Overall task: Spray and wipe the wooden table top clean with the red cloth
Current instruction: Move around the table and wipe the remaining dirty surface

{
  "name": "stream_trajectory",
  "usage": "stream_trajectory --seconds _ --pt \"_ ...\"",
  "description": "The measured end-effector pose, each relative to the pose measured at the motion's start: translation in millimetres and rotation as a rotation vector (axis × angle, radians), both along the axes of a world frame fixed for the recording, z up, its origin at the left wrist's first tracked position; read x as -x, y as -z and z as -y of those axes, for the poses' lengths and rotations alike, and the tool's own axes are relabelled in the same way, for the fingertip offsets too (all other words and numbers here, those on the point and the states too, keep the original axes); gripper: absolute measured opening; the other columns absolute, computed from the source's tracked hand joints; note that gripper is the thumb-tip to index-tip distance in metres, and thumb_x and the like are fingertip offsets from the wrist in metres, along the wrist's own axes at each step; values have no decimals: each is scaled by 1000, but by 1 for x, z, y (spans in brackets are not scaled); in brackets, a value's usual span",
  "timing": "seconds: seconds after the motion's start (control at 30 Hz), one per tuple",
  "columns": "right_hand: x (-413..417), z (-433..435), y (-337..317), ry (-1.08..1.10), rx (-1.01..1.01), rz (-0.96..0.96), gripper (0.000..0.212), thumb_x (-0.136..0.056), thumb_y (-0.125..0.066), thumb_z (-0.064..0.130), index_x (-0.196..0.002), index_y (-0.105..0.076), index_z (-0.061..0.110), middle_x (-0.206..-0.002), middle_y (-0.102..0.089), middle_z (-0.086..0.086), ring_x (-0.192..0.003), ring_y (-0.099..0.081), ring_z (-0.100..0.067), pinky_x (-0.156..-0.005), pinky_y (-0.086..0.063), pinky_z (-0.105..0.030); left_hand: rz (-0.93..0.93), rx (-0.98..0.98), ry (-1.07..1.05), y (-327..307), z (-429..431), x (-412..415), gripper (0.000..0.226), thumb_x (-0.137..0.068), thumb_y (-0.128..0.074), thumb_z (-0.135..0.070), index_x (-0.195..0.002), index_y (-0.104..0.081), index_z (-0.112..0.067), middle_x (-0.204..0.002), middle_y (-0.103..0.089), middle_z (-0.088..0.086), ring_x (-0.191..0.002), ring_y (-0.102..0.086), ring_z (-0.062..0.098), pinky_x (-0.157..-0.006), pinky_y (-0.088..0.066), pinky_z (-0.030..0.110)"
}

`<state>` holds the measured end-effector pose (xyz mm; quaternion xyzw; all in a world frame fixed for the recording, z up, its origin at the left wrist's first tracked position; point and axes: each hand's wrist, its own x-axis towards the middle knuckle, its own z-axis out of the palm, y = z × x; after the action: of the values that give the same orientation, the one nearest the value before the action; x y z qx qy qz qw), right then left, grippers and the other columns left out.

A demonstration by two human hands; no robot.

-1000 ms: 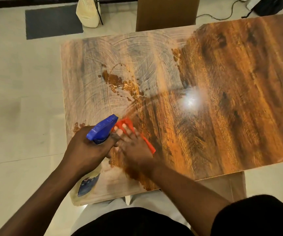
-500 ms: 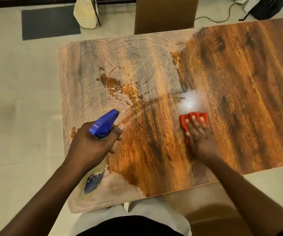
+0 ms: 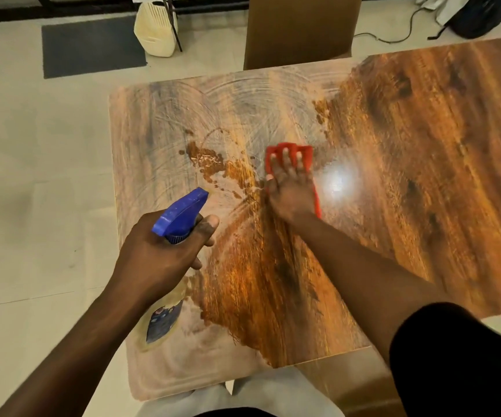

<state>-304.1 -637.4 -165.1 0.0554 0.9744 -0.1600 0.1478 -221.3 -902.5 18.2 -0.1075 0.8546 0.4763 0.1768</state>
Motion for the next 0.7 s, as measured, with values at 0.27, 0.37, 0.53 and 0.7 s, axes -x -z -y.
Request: stream_trajectory --seconds 0.27,0.37,0.53,0.7 --pt "-116 126 12 -654 107 -111 64 -107 -48 48 -164 -38 22 -175 -33 -7 -167 -7 -28 -132 -7 -56 45 5 -4 -2 -4 11 58 -83 -75 -74 -92 -78 -17 -83 -83 13 -73 -80 37 -85 -65 61" --pt "-158 108 19 -794 92 -77 69 -111 -41 52 -172 -18 27 -182 -12 0 -169 4 -24 -134 -2 -52 10 11 16 -2 -9 14 37 -89 -75 -68 -86 -81 -32 -73 -83 2 -63 -80 19 -82 -67 51" --pt "-192 6 27 -683 6 -103 68 -116 -39 46 -175 -6 35 -182 6 7 -168 10 -22 -135 4 -48 0 -33 16 -1 -18 23 26 -94 -74 -62 -89 -79 -37 -79 -86 -4 -59 -81 19 -86 -69 56" --pt "-154 -109 6 -175 -107 -1 60 -117 -22 50 -173 0 40 -181 1 7 -168 12 -22 -134 -13 -59 -14 -71 52 -1 -25 32 22 -95 -73 -61 -93 -77 -39 -85 -86 -10 -57 -80 18 -82 -70 52"
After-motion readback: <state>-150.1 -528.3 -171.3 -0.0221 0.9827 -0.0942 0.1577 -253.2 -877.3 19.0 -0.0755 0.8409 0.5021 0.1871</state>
